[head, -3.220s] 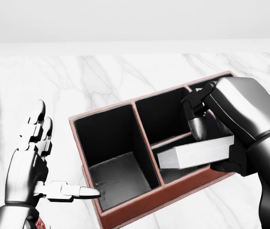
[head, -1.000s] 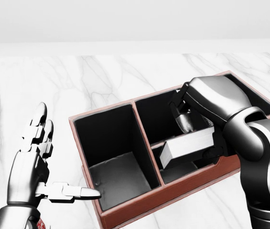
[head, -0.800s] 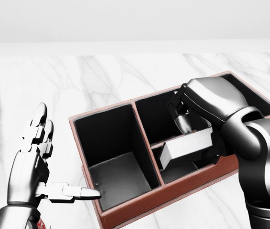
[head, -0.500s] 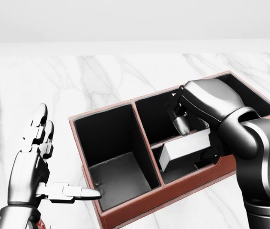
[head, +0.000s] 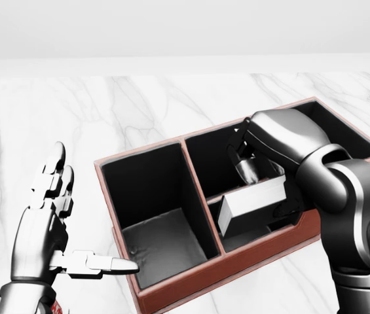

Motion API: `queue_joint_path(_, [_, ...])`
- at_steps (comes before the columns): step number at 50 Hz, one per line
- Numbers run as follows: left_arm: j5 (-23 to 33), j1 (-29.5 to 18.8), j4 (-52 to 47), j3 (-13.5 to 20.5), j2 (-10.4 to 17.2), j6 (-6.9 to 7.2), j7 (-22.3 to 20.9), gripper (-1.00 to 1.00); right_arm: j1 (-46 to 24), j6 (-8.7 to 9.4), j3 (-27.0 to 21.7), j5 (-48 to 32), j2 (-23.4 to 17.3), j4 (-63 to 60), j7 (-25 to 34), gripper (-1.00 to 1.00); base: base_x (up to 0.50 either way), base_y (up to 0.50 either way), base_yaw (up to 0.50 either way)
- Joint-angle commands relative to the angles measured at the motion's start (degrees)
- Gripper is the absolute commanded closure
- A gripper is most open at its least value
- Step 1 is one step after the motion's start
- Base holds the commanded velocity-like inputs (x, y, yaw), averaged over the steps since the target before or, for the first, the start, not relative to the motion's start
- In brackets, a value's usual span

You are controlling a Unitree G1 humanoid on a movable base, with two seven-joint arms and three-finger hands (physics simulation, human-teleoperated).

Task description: Pick up the book and place it in the back compartment of the caddy.

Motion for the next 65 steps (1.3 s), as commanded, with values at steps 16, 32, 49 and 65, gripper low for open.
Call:
queue_joint_path(16, [0.19, 0.13, -0.08, -0.20, -0.05, 0.00, 0.07, -1.00, -2.14, 0.00, -0.32, 0.06, -0.19, 4.00, -2.80, 1.00, 0.00, 0.00, 0.00])
queue_joint_path(32, [0.30, 0.10, 0.37, -0.12, -0.02, 0.00, 0.15, -1.00, -4.68, 0.00, -0.08, 0.90, -0.22, 7.49, -5.89, 1.00, 0.00, 0.00, 0.00])
queue_joint_path(49, [0.39, 0.17, -0.14, -0.16, -0.05, 0.00, 0.21, -1.00, -5.11, 0.00, 0.63, 0.43, -0.06, 12.28, -9.22, 1.00, 0.00, 0.00, 0.00])
queue_joint_path(65, [0.59, 0.09, 0.57, -0.15, -0.03, 0.00, 0.37, -1.00, -6.66, 0.00, 1.13, -0.33, -0.27, 18.94, -13.36, 1.00, 0.00, 0.00, 0.00])
